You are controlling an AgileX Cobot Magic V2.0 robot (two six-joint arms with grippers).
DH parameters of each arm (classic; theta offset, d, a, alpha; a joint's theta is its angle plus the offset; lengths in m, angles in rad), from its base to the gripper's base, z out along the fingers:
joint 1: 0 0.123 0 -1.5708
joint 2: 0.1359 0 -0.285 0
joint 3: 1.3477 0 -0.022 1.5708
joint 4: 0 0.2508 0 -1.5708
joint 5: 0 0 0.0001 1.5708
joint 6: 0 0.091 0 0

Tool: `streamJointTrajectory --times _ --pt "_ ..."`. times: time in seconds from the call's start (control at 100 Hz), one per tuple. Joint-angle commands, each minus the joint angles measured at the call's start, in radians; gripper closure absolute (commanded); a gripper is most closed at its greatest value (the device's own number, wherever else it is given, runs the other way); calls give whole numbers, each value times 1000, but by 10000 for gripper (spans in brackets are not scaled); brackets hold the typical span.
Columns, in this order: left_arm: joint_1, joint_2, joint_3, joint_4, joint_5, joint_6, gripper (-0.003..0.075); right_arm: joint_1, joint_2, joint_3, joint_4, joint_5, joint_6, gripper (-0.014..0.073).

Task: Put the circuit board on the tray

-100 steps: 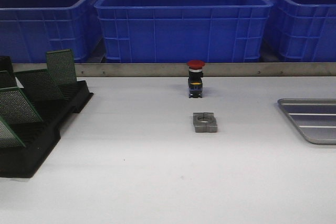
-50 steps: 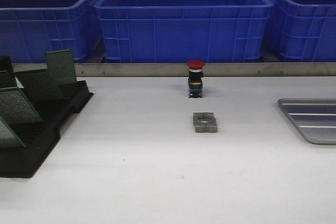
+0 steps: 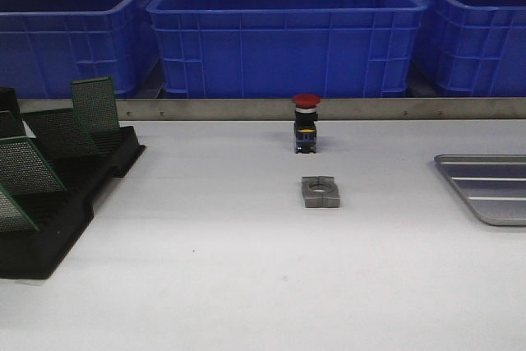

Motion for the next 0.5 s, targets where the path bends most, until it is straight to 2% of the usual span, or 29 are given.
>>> streamJointTrajectory --times 0.0,0.11,0.26,0.49 --pt "3 -30 -27 -5 -25 -10 741 3 -30 -13 -9 -71 -4 655" --pt "3 -18 -99 3 8 -10 741 3 -30 -13 -9 -71 -4 655" --pt "3 54 -226 3 207 -10 741 3 -30 -13 -9 -71 -4 655" --pt "3 250 -372 3 383 -10 740 3 -30 -13 -9 -71 -4 655"
